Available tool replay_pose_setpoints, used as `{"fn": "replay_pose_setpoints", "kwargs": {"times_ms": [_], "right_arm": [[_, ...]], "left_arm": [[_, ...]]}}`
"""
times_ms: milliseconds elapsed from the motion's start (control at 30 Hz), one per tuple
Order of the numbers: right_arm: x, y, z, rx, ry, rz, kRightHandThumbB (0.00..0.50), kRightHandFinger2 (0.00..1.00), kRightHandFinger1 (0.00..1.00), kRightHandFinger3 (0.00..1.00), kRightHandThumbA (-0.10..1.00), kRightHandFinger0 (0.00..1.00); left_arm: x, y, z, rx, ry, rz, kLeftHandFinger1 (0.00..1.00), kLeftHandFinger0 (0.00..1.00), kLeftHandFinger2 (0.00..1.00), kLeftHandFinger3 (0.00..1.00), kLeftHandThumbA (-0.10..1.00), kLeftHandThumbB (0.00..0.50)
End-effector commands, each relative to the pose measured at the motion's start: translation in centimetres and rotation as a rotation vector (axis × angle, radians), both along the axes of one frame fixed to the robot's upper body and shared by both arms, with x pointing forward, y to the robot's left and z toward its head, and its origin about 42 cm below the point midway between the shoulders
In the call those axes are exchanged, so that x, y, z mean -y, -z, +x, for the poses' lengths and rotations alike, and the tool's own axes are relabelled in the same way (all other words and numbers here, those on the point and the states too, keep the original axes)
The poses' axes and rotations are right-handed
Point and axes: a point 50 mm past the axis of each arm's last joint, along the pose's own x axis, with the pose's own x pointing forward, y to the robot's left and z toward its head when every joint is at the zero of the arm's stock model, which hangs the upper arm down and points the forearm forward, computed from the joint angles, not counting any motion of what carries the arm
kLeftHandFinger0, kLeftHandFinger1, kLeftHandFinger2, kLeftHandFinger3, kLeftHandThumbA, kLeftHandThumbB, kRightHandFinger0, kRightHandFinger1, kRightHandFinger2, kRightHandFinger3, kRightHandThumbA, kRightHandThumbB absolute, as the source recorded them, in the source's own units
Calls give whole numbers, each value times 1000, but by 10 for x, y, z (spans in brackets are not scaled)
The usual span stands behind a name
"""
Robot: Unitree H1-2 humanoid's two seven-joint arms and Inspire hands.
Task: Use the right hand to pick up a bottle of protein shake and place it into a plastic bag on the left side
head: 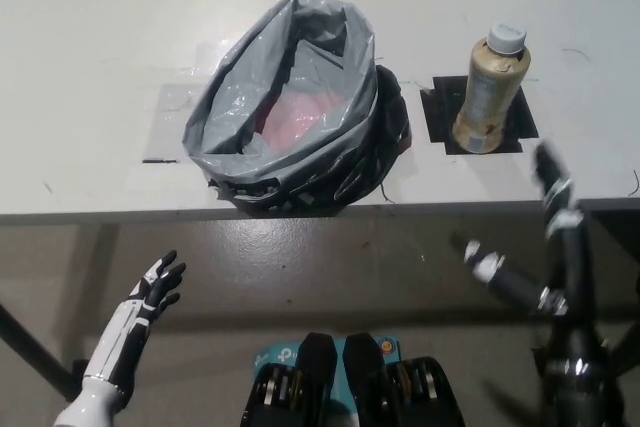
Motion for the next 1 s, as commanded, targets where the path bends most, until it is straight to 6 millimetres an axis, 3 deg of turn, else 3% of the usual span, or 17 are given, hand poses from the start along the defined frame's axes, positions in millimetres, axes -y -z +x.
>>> {"fn": "replay_pose_setpoints", "kwargs": {"times_ms": [0, 100, 267, 433, 700, 967], "right_arm": [[7, -39, 21, 114, 82, 18, 369, 1000, 1000, 1000, 958, 1000], [5, -49, 40, 92, 101, 43, 347, 1000, 1000, 1000, 1000, 1000], [4, -62, 71, 50, 90, 74, 325, 1000, 1000, 1000, 1000, 1000], [4, -76, 98, 22, 81, 111, 369, 1000, 1000, 1000, 1000, 1000], [1, -89, 123, 0, 76, 108, 410, 1000, 1000, 1000, 1000, 1000], [1, -96, 149, -34, 102, 86, 374, 1000, 1000, 1000, 1000, 1000]], "left_arm": [[-1, -15, 3, 66, 30, 19, 1000, 1000, 1000, 1000, 1000, 232], [0, -14, 2, 63, 31, 11, 1000, 1000, 1000, 1000, 1000, 204], [-1, -13, 0, 62, 25, 9, 1000, 1000, 1000, 1000, 1000, 210], [-1, -13, 0, 58, 29, -2, 1000, 1000, 1000, 1000, 1000, 212], [-1, -14, -1, 62, 32, -10, 1000, 1000, 1000, 1000, 1000, 216], [-2, -13, -1, 60, 33, -7, 1000, 1000, 1000, 1000, 1000, 230]]}}
